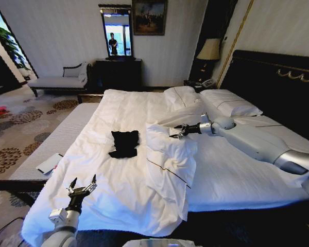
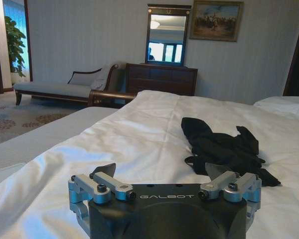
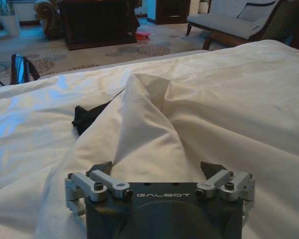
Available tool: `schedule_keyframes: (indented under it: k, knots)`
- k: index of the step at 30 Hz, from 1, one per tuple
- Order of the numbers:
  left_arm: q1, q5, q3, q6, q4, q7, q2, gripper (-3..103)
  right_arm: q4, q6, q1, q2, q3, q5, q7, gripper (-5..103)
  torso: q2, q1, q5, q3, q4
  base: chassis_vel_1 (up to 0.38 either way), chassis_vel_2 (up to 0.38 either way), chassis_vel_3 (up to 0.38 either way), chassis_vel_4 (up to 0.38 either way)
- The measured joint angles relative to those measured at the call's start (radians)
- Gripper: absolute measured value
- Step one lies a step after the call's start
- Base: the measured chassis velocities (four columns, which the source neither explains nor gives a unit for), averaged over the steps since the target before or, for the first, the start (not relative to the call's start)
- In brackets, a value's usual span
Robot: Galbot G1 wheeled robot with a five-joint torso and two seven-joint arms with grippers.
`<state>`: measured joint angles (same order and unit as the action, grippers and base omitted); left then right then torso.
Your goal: Fold the clothes on the bed.
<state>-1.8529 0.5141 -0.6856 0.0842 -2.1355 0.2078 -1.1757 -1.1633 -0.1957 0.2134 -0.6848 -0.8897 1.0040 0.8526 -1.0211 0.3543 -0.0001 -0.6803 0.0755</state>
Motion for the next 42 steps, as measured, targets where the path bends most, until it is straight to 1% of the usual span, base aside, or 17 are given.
schedule_keyframes:
  k: [2,5,7,8,12,13,14,17,18,19,20,22,23,26,33,38,42]
  knots:
    - [-0.001,0.002,-0.002,0.002,0.0,0.0,-0.002,100,-0.009,0.0,0.003,0.002,-0.009,-0.003,0.008,88,0.0,0.0,0.0001,0.0,-0.0001,0.0,0.0,0.0,0.0]
    - [-0.004,0.005,-0.004,0.004,0.0,0.0,-0.004,100,-0.018,0.002,0.005,0.007,-0.017,-0.007,0.02,83,0.0,0.0,0.0,0.0,-0.0001,0.0,0.0,0.0,0.0]
    - [-0.008,0.008,-0.008,0.008,0.001,-0.001,-0.005,100,-0.029,0.003,0.005,0.013,-0.021,-0.009,0.026,71,0.0,0.0,0.0001,0.0,0.0001,0.0,0.0,0.0,0.0]
    - [-0.008,0.008,-0.008,0.008,0.001,-0.001,-0.005,100,-0.029,0.003,0.005,0.013,-0.021,-0.009,0.026,71,0.0,0.0,0.0001,0.0,0.0001,0.0,0.0,0.0,0.0]
    - [-0.011,0.013,-0.013,0.012,0.002,-0.002,-0.006,100,-0.044,0.006,0.005,0.025,-0.02,-0.009,0.024,50,0.0,0.0,0.0001,0.0,0.0,0.0,0.0,0.0,0.0]
    - [-0.011,0.013,-0.013,0.012,0.002,-0.002,-0.006,100,-0.044,0.006,0.005,0.025,-0.02,-0.009,0.024,50,0.0,0.0,0.0001,0.0,0.0,0.0,0.0,0.0,0.0]
    - [-0.01,0.013,-0.013,0.012,0.002,-0.002,-0.006,100,-0.046,0.006,0.005,0.029,-0.018,-0.009,0.022,50,0.0,0.0,0.0001,0.0,-0.0001,0.0,0.0,0.0,0.0]
    - [-0.007,0.014,-0.012,0.012,0.001,0.0,-0.007,100,-0.058,0.008,0.001,0.047,-0.014,-0.007,0.018,33,0.0,0.0,0.0002,0.0,0.0,0.0,0.0,0.0,0.0]
    - [-0.007,0.014,-0.012,0.012,0.001,0.0,-0.007,100,-0.058,0.008,0.001,0.047,-0.014,-0.007,0.018,33,0.0,0.0,0.0002,0.0,0.0,0.0,0.0,0.0,0.0]
    - [-0.007,0.014,-0.012,0.012,0.0,0.001,-0.008,100,-0.064,0.008,0.0,0.053,-0.013,-0.007,0.018,28,0.0,0.0,0.0002,0.0,-0.0001,0.0,0.0,0.0,0.0]
    - [-0.005,0.011,-0.011,0.012,0.0,0.002,-0.008,100,-0.073,0.009,-0.002,0.061,-0.013,-0.007,0.019,28,0.0,0.0,0.0001,0.0,0.0,0.0,0.0,0.0,0.0]
    - [-0.002,0.006,-0.011,0.013,0.004,0.006,-0.007,100,-0.097,0.009,-0.007,0.083,-0.012,-0.009,0.024,18,0.0,0.0,0.0002,0.0,0.0,0.0,0.0,0.0,0.0]
    - [-0.002,0.006,-0.011,0.013,0.004,0.006,-0.007,100,-0.097,0.009,-0.007,0.083,-0.012,-0.009,0.024,18,0.0,0.0,0.0002,0.0,0.0,0.0,0.0,0.0,0.0]
    - [-0.002,0.006,-0.012,0.013,0.003,0.009,-0.007,100,-0.122,0.009,-0.013,0.105,-0.008,-0.01,0.024,3,0.0,0.0,0.0002,0.0,0.0002,0.0,0.0,0.0,0.0]
    - [-0.004,0.004,-0.012,0.013,-0.008,0.011,-0.011,100,-0.148,0.009,-0.021,0.132,0.008,-0.009,0.021,1,0.0,0.0,0.0,0.0,-0.0001,0.0,0.0,0.0,0.0]
    - [-0.006,0.004,-0.012,0.013,-0.013,0.012,-0.012,100,-0.19,0.003,-0.06,0.179,0.058,-0.006,0.013,1,0.0,0.0,0.0001,0.0,-0.0002,0.0,0.0,0.0,0.0]
    - [0.003,0.003,-0.007,0.014,-0.013,0.016,-0.012,100,-0.271,-0.013,-0.171,0.266,0.182,0.013,-0.004,1,0.0,0.0,0.0001,0.0,0.0,0.0,0.0,0.0,0.0]
